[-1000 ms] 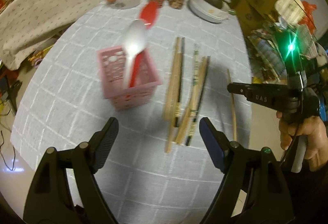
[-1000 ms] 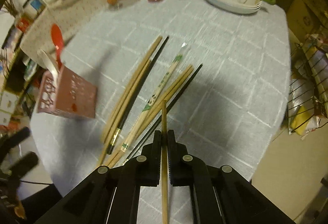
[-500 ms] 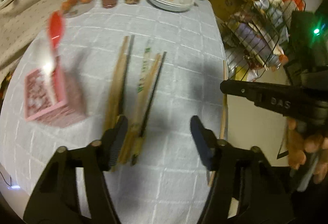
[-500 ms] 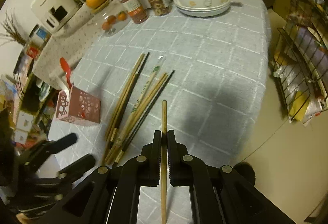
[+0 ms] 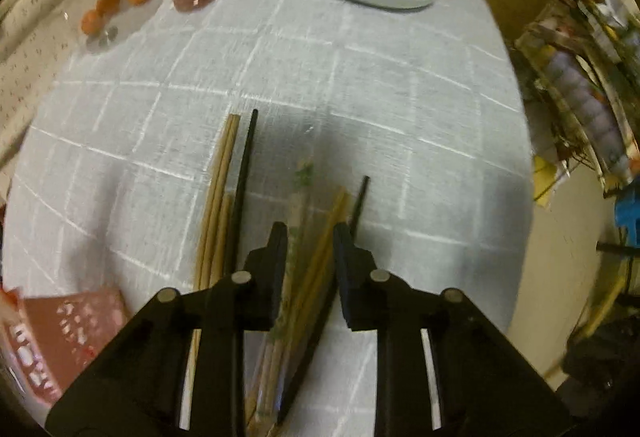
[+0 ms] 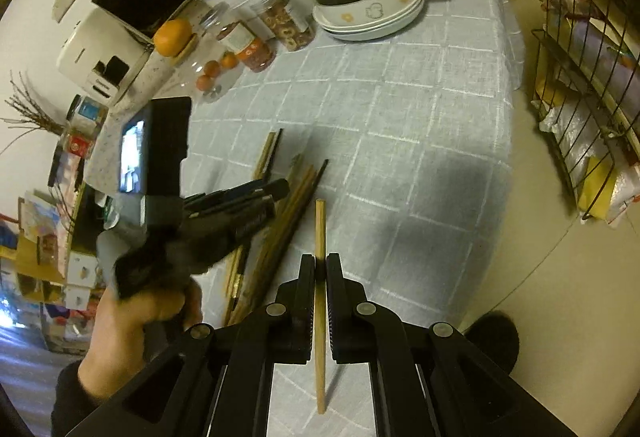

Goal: Organize utensils
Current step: 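Lift the wooden chopstick with the right gripper while the left gripper grasps the paper-wrapped chopsticks, then carry the paper-wrapped chopsticks into the pink holder and open the left gripper, then carry the wooden chopstick into the pink holder and open the right gripper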

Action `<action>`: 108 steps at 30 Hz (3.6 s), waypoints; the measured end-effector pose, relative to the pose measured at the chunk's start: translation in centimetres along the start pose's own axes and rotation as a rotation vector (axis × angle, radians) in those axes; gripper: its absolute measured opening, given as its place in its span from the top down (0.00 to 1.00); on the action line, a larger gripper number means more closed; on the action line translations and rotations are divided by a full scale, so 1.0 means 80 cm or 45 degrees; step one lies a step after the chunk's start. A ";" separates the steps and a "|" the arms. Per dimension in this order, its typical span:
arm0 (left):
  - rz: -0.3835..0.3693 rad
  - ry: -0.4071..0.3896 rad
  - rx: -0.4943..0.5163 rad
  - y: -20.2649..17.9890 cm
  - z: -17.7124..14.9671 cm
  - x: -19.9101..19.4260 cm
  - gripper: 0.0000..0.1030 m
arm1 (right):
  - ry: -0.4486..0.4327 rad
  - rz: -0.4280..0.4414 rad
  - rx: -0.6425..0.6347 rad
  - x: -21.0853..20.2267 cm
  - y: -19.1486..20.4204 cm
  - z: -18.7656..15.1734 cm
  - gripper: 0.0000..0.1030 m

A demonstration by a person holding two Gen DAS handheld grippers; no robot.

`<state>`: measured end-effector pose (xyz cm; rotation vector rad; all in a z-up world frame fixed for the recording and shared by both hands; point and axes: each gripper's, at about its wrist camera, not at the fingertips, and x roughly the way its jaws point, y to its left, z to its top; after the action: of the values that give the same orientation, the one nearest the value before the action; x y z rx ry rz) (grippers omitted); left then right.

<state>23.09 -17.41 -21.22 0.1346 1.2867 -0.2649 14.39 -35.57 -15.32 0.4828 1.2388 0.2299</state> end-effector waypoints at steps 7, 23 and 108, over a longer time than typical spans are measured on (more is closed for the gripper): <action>0.010 0.021 -0.056 0.010 0.006 0.030 0.85 | 0.027 -0.003 0.016 0.010 -0.004 0.000 0.95; -0.039 -0.271 0.099 0.021 -0.055 -0.119 0.94 | -0.076 -0.015 -0.012 -0.017 0.016 -0.009 0.95; -0.114 -0.555 -0.613 0.275 -0.172 -0.268 0.24 | -0.394 0.158 -0.558 -0.029 0.341 -0.011 0.95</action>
<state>10.76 9.67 -5.55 -0.3749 0.8918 -0.0487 15.25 -12.44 -0.71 0.2029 0.8251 0.5002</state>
